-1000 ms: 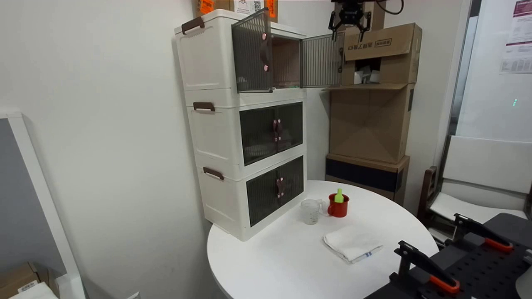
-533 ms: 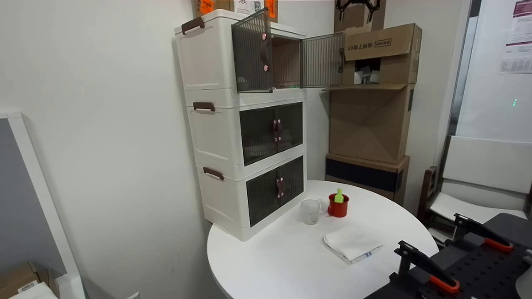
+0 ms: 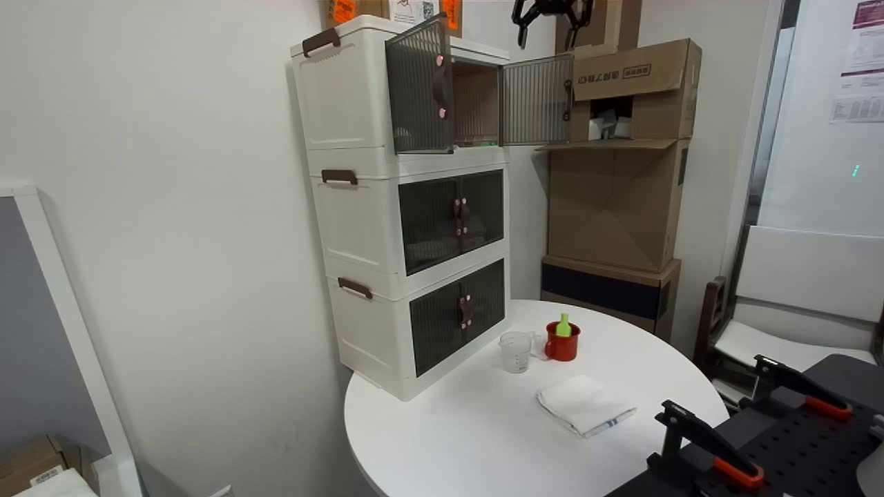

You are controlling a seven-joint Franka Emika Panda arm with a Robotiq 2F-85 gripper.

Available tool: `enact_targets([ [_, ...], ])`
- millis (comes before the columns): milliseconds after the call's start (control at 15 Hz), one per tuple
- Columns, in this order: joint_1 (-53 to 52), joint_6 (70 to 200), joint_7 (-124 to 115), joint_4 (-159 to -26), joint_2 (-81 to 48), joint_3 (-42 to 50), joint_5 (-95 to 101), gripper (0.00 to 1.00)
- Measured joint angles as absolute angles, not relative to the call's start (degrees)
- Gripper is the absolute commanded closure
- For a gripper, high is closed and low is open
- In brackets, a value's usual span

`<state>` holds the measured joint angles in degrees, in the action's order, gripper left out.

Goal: Open the topmost cabinet doors

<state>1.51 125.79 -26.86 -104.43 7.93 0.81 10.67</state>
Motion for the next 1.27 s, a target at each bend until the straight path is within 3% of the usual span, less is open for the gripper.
enact_targets([
  [733, 0.58, 143.76, 8.88, -129.57, 6.81, 2.37, 6.68, 0.0],
  [1267, -1.13, 159.61, 33.82, -137.35, 1.3, 2.85, -4.77, 0.0],
])
